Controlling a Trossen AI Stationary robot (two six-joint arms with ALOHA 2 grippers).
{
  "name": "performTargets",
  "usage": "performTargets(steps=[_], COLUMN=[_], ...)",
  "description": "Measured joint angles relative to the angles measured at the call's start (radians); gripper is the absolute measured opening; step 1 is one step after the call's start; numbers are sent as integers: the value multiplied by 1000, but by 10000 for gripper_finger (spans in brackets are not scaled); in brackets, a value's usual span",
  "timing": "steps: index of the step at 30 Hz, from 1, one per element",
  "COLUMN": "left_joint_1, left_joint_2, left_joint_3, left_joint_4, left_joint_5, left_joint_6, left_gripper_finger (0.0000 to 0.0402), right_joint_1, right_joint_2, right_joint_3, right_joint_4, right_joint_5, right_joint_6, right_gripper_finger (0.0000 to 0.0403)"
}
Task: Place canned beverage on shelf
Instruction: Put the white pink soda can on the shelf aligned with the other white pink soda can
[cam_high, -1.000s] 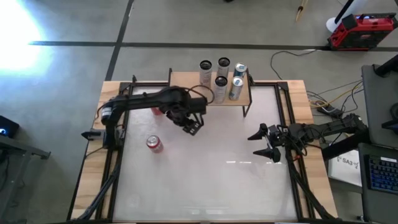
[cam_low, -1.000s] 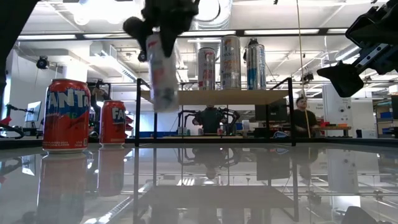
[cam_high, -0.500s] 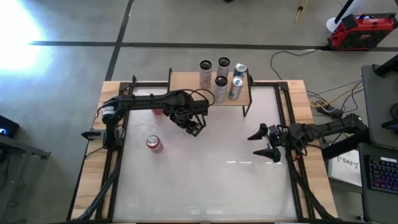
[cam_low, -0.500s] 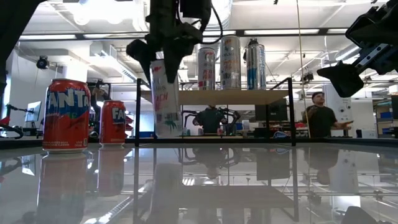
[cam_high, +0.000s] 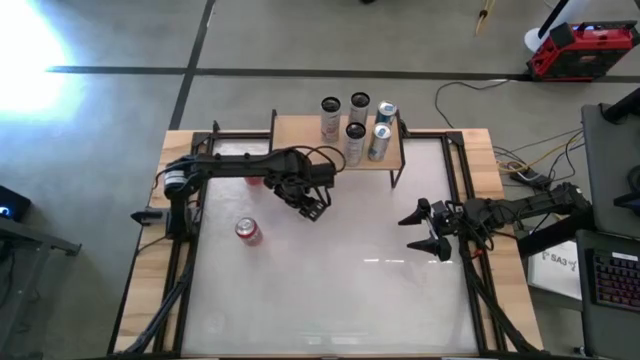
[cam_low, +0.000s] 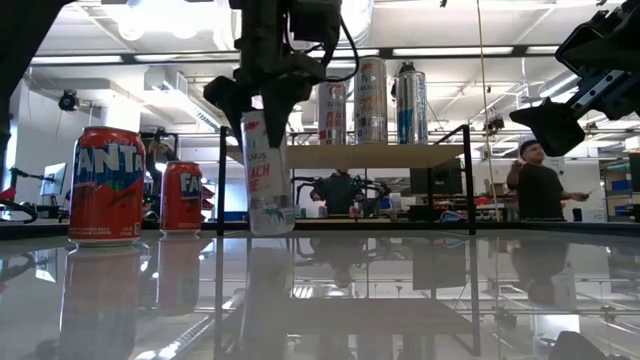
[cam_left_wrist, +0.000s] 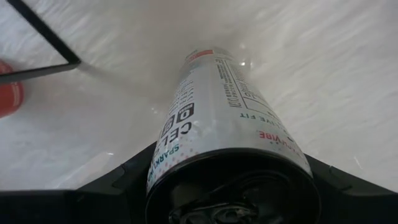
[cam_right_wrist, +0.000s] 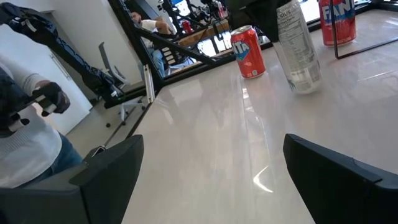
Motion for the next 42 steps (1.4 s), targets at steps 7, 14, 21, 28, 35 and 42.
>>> performTargets(steps=[7,14,21,28,35,42], left_joint_1=[0,4,6,8,-9,-96], left_joint_2=[3,19,17,17,17,17], left_joint_3=[-43,-51,-44,-43,-40,-41], left_joint_4=[56,69,80,83,90,94], left_joint_5=[-2,-14,-31,-36,-133,-371], left_joint_6=[11,11,-9,-65,-179,-339], left_gripper_finger=[260,275,280,327,394,398], right_joint_1=[0,0,0,0,0,0], right_joint_2=[0,0,0,0,0,0], right_joint_3=[0,0,0,0,0,0], right_joint_4=[0,0,0,0,0,0], right_joint_5=[0,0,0,0,0,0], right_joint_6=[0,0,0,0,0,0], right_gripper_finger=[370,370,370,370,370,370])
